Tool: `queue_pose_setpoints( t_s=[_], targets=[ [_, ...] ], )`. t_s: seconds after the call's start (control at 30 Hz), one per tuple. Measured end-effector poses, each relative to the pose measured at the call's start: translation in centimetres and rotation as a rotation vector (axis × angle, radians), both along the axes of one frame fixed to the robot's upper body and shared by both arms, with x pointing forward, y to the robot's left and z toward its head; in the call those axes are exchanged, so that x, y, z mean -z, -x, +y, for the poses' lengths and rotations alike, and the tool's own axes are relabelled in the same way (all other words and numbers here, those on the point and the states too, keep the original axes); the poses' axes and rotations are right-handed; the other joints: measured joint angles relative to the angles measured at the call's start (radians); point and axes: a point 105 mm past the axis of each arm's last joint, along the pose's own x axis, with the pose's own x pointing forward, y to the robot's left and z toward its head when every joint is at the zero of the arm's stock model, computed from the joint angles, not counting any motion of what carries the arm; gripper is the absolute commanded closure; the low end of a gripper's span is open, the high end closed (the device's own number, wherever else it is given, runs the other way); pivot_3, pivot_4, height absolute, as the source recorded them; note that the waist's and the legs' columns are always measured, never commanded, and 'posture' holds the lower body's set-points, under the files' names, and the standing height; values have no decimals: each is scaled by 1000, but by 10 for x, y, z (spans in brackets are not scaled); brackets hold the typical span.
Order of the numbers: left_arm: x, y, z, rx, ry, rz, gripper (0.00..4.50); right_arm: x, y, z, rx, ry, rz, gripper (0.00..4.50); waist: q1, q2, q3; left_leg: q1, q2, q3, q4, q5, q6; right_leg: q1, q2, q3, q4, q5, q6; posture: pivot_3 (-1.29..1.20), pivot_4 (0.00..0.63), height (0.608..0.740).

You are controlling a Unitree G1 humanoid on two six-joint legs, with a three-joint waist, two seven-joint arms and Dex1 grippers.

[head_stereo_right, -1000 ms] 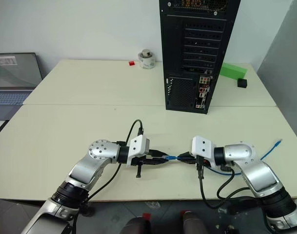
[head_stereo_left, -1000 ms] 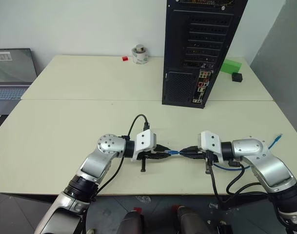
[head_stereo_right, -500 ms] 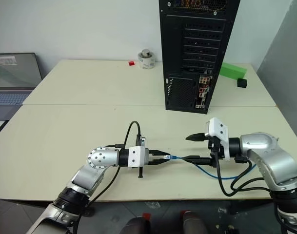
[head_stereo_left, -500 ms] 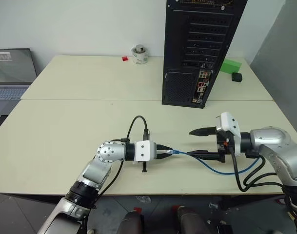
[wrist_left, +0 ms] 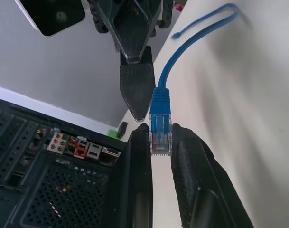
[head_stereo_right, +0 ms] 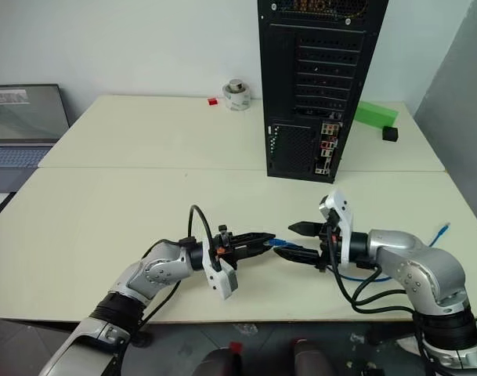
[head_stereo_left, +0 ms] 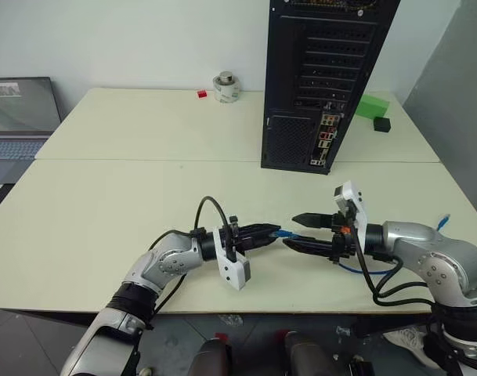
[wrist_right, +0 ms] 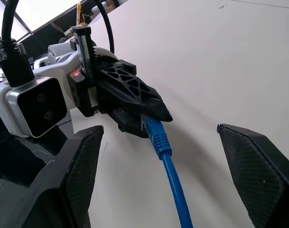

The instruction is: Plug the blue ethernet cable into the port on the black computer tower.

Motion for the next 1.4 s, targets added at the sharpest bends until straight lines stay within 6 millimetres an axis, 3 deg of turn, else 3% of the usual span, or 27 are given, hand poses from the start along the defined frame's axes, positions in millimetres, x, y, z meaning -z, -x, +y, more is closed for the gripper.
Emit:
queue_pose_setpoints(
  t_s=[0.17,0.2,0.8,1.23,1.27,1.4],
  targets=[
    [-3,-2,2,-7,5,-32,4220,2,1,7,-25,-2,11,432,0,0,0,0,0,0,0,0,0,0,2,0,0,0,0,0,150,740],
    [-3,-3,2,-9,2,-38,4220,2,0,7,-24,-3,16,798,0,0,0,0,0,0,0,0,0,0,2,0,0,0,0,0,150,740],
    [-5,-6,4,-34,18,-76,4220,2,-9,12,-7,-27,30,4458,-1,0,0,0,0,0,0,0,0,0,2,0,0,0,0,0,150,740],
    [-3,-6,4,-43,17,-91,4221,4,-11,10,-5,-52,93,4500,0,0,0,0,0,0,0,0,0,0,2,0,0,0,0,0,150,740],
    [-3,-7,3,-48,18,-86,3661,4,-12,10,-4,-51,99,4500,0,0,0,0,0,0,0,0,0,0,2,0,0,0,0,0,150,740],
    [-1,-8,2,-51,14,-61,2876,2,-13,10,-9,-50,97,4500,-1,0,0,0,0,0,0,0,0,0,2,-1,0,0,0,0,150,740]
  ],
)
